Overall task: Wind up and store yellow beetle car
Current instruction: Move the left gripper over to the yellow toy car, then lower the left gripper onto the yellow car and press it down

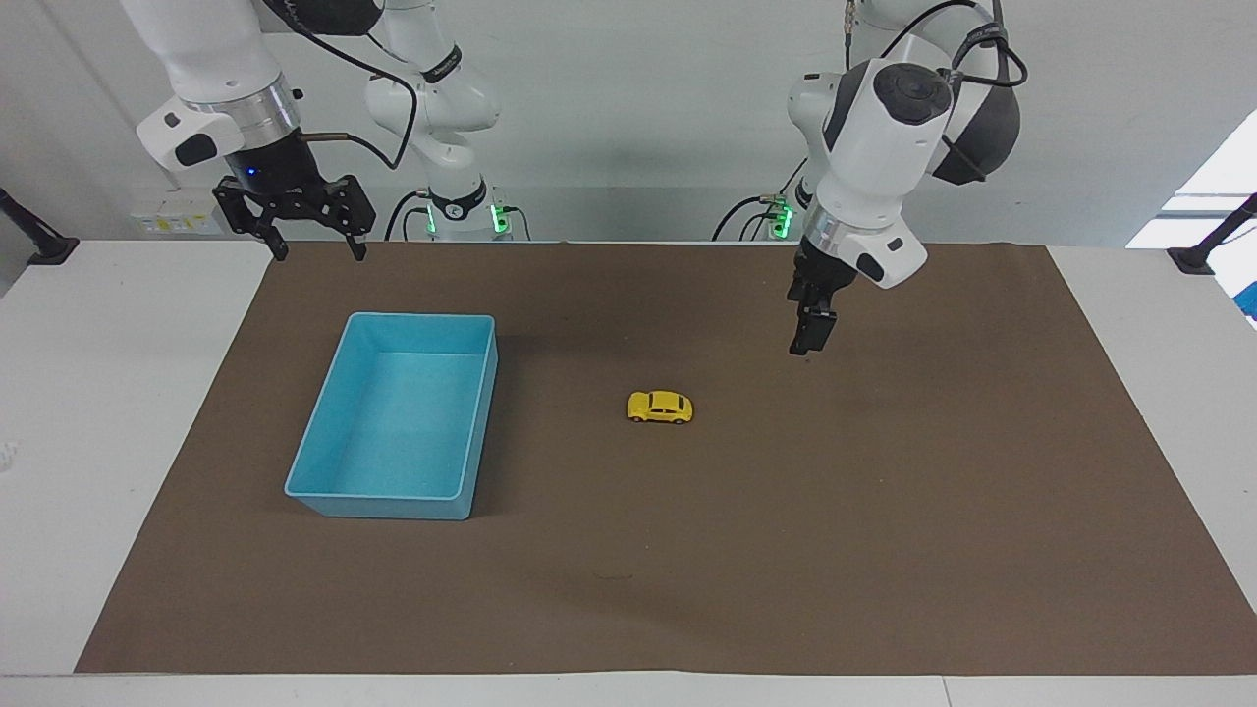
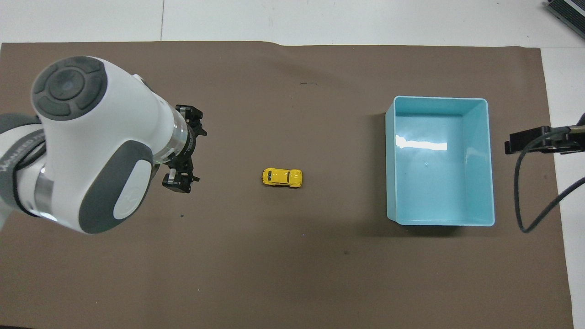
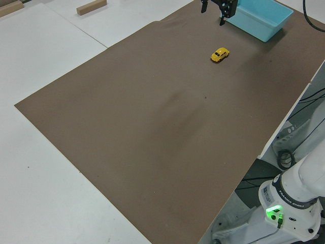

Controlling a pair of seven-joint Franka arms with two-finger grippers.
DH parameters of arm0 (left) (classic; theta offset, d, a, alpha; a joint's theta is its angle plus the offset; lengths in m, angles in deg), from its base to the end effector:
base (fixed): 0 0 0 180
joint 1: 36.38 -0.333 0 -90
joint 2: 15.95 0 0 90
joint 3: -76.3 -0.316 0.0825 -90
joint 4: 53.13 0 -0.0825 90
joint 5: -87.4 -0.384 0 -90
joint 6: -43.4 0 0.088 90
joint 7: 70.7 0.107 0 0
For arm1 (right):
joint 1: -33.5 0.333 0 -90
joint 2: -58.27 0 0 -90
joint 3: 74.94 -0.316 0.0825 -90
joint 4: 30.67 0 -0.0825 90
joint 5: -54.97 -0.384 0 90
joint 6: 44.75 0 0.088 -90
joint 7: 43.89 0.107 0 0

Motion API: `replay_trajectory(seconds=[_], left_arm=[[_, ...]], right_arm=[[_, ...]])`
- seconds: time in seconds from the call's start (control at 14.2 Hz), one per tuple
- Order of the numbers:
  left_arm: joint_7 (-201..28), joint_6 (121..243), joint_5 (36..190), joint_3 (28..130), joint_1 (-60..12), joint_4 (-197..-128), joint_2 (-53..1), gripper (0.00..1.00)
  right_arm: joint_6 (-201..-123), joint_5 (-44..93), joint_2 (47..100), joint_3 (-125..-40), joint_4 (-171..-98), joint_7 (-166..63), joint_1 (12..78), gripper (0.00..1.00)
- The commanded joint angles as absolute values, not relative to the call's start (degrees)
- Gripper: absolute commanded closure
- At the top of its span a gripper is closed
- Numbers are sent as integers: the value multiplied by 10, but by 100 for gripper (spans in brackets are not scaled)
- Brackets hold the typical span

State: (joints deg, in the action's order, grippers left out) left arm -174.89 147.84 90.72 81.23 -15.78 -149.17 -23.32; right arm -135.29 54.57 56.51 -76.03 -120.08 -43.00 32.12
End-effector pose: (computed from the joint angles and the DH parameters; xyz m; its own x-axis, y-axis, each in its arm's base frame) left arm 0.5449 -0.2627 0.5221 0.1817 0.9809 -0.0697 0.9833 -0.1821 0.0008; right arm 0.5463 -0.0018 0.6471 0.9985 -0.0206 0.0503 -0.0203 -0.9998 -0.0072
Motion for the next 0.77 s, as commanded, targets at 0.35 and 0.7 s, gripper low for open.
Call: replay_trajectory(seconds=[0.35,0.7], left_arm=[[-1871,1585,880,804,-77,-1494,-328,0],[-1900,1635,881,804,-47,-1498,-361,0]], right_arm=[[-1349,551,561,-760,-1201,-423,317,0],[-1348,551,561,-760,-1201,-423,317,0]])
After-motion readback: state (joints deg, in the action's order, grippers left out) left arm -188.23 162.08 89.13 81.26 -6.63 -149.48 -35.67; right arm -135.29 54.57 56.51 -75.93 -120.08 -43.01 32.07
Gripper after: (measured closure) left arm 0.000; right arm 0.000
